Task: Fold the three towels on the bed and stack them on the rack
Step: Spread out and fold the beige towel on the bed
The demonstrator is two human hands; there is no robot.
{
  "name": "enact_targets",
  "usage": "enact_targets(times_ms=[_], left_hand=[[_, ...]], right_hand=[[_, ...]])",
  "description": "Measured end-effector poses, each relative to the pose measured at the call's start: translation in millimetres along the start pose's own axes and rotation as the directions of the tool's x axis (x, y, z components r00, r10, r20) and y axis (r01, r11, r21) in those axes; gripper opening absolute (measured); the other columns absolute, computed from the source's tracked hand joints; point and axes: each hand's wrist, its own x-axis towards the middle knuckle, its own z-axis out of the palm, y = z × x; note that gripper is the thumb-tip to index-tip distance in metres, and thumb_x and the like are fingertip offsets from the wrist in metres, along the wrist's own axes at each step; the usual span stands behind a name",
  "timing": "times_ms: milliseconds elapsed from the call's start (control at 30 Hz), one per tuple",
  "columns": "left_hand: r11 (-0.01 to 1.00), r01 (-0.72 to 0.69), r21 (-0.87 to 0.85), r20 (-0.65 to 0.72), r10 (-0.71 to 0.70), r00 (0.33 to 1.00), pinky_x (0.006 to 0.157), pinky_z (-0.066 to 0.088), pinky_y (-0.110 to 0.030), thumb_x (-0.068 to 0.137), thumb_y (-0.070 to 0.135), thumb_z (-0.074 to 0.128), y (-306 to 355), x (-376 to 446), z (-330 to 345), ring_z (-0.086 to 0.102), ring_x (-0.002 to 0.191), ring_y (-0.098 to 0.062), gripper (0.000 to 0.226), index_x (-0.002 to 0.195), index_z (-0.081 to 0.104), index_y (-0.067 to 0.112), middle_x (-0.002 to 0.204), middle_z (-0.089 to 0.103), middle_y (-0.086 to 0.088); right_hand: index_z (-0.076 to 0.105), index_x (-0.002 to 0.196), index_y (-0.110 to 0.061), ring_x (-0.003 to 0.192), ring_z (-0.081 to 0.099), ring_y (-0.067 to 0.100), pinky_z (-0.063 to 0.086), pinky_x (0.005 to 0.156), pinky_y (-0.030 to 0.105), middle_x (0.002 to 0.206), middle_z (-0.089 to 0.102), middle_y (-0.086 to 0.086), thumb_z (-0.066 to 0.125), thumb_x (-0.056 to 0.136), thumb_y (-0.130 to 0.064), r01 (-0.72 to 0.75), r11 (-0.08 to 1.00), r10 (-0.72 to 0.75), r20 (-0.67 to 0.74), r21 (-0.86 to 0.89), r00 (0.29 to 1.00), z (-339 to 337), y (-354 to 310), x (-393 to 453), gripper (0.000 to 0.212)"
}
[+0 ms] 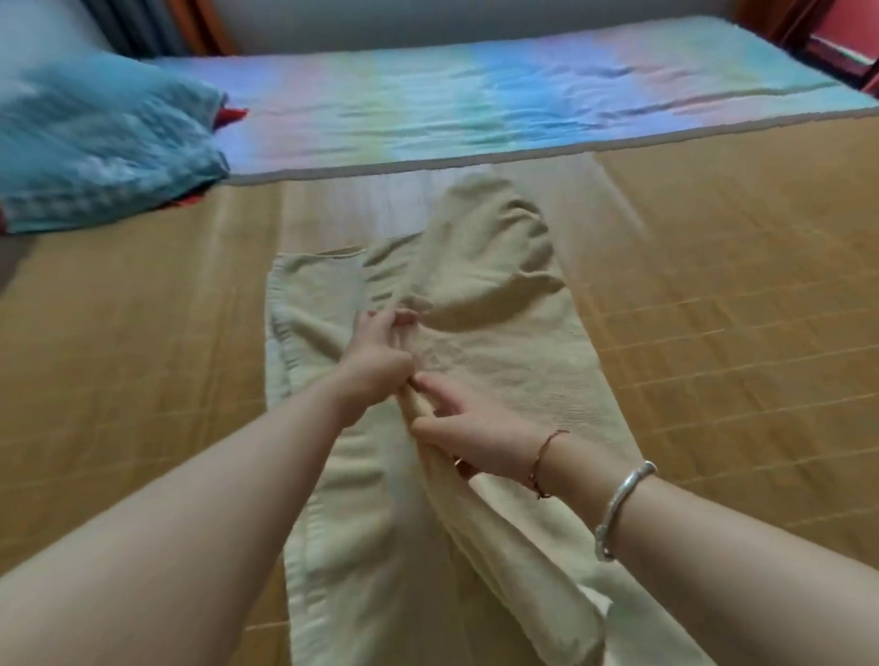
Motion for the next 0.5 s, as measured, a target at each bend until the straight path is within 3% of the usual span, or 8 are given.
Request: enact_targets(times_ms=[100, 167, 233, 333, 500], left_hand=[[0.996, 0.083, -0.014, -0.012, -0.084, 0.996, 0.085, 0.043, -0.021, 0.078, -0.010, 0.049, -46.2, -22.1, -24.5, 0.043, 0.115, -0.019, 0.063, 0.134, 0.049, 0.019, 0.127, 0.033, -0.004], [0.993, 0.117, -0.033, -0.036, -0.118, 0.992, 0.092, 0.040, -0.022, 0.078, -0.011, 0.048, -74.8, -38.8, -33.5, 0.040, 0.123, -0.019, 0.065, 0.137, 0.047, 0.018, 0.134, 0.032, -0.004], [0.990, 0.130, -0.061, -0.060, -0.134, 0.989, 0.100, 0.034, -0.021, 0.079, -0.013, 0.046, -91.4, -48.6, -36.6, 0.037, 0.127, -0.019, 0.066, 0.137, 0.047, 0.017, 0.137, 0.031, -0.004], [0.984, 0.155, -0.083, -0.064, -0.161, 0.985, 0.104, 0.033, -0.022, 0.080, -0.013, 0.048, -121.6, -59.9, -39.2, 0.038, 0.126, -0.019, 0.066, 0.138, 0.047, 0.018, 0.135, 0.033, -0.005], [0.984, 0.151, -0.097, -0.008, -0.152, 0.988, 0.102, 0.038, -0.027, 0.077, 0.000, 0.059, -162.2, -63.0, -29.0, 0.041, 0.125, -0.017, 0.066, 0.136, 0.049, 0.031, 0.136, 0.036, 0.001]], right_hand=[[0.032, 0.143, -0.026, 0.077, 0.058, 0.020, 0.053, 0.059, 0.032, 0.099, 0.059, 0.009, 0.046, 0.091, -0.011, 0.019, 0.995, -0.012, 0.078, -0.098, 0.997, 48.9, -0.9, 14.3, 0.056], [0.035, 0.139, -0.023, 0.068, 0.058, 0.026, 0.051, 0.048, 0.031, 0.087, 0.057, 0.013, 0.044, 0.090, -0.009, 0.036, 0.992, -0.017, 0.151, -0.123, 0.988, 79.3, 4.0, 22.8, 0.052], [0.037, 0.139, -0.022, 0.053, 0.056, 0.017, 0.047, 0.042, 0.024, 0.073, 0.055, 0.005, 0.043, 0.089, -0.010, 0.051, 0.984, -0.022, 0.170, -0.172, 0.985, 95.8, 11.7, 28.9, 0.051], [0.036, 0.141, -0.023, 0.039, 0.052, 0.001, 0.041, 0.039, 0.011, 0.071, 0.053, -0.005, 0.044, 0.089, -0.012, 0.110, 0.956, -0.056, 0.201, -0.272, 0.978, 114.2, 23.3, 37.8, 0.053], [0.034, 0.137, -0.021, 0.044, 0.051, 0.018, 0.046, 0.043, 0.030, 0.080, 0.061, 0.016, 0.043, 0.090, -0.013, 0.118, 0.955, -0.037, 0.287, -0.272, 0.957, 126.9, 51.8, 57.2, 0.048]])
